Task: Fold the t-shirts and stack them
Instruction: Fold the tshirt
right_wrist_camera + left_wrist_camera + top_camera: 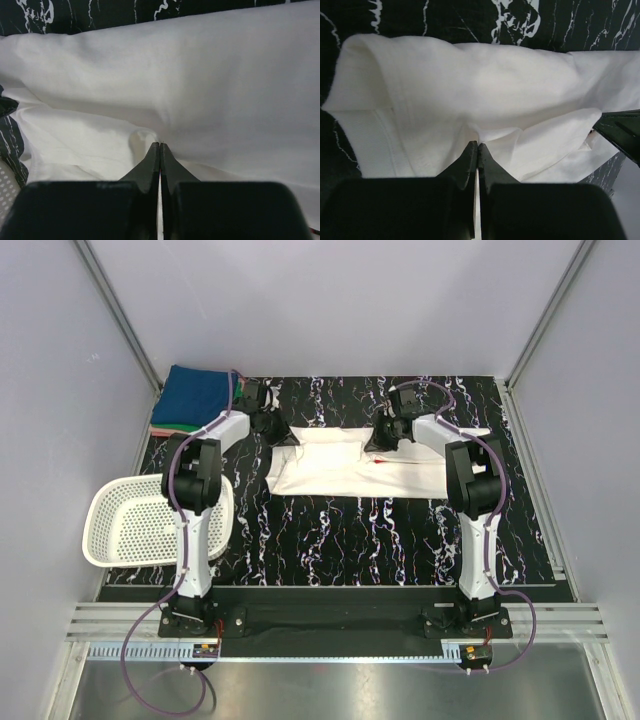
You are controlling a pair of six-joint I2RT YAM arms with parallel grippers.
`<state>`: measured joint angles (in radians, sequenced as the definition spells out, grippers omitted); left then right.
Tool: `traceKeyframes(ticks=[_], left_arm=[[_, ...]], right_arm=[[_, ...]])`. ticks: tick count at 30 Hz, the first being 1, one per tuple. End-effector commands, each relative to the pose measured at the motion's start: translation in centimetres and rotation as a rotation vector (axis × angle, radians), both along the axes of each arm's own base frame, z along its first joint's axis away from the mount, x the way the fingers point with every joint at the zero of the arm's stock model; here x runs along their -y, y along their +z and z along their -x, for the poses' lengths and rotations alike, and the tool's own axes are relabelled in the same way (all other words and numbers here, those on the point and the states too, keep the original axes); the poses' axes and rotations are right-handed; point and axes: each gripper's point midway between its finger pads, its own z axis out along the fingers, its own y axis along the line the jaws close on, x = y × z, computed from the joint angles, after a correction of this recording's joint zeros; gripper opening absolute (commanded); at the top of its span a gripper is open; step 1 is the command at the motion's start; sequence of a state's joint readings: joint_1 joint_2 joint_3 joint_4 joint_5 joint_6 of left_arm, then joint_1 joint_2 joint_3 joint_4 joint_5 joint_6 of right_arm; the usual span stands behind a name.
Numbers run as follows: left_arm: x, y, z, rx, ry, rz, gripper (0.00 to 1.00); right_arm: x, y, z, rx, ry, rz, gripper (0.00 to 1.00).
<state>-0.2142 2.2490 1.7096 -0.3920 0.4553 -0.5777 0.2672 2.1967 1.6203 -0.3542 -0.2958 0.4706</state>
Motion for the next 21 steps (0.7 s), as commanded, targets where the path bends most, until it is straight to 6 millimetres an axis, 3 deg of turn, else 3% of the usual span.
traceKeyframes(ticks=[1,5,10,12,17,21], left_arm=[[-1.5,1.1,-1.4,0.040,0.073,-0.009,0.00],[-1.2,1.2,-1.6,0.037,0.068,0.015,0.00],[0.3,2.3,-1.5,0.063,0.020,0.101,0.26],[0.2,2.6,-1.4,0.067,0.015,0.095,0.37],[-1.1,3.7,-1.2,0.096,0.035,0.017,0.39],[-1.5,3.4,-1.5,0.087,0.028,-0.022,0.42]], right_arm=[[1.1,1.8,-1.3,0.077,-0.056,0.010,0.00],[1.1,1.7,-1.1,0.079,-0.066,-0.006,0.00],[0.4,2.3,-1.0,0.085,-0.047,-0.040,0.00],[0.2,3.1,-1.1,0.100,-0.043,-0.060,0.07],[0.1,5.0,-1.4,0.139,-0.045,-0.074,0.14],[-0.9,6.3,-1.4,0.154,-0.005,-0.127,0.33]])
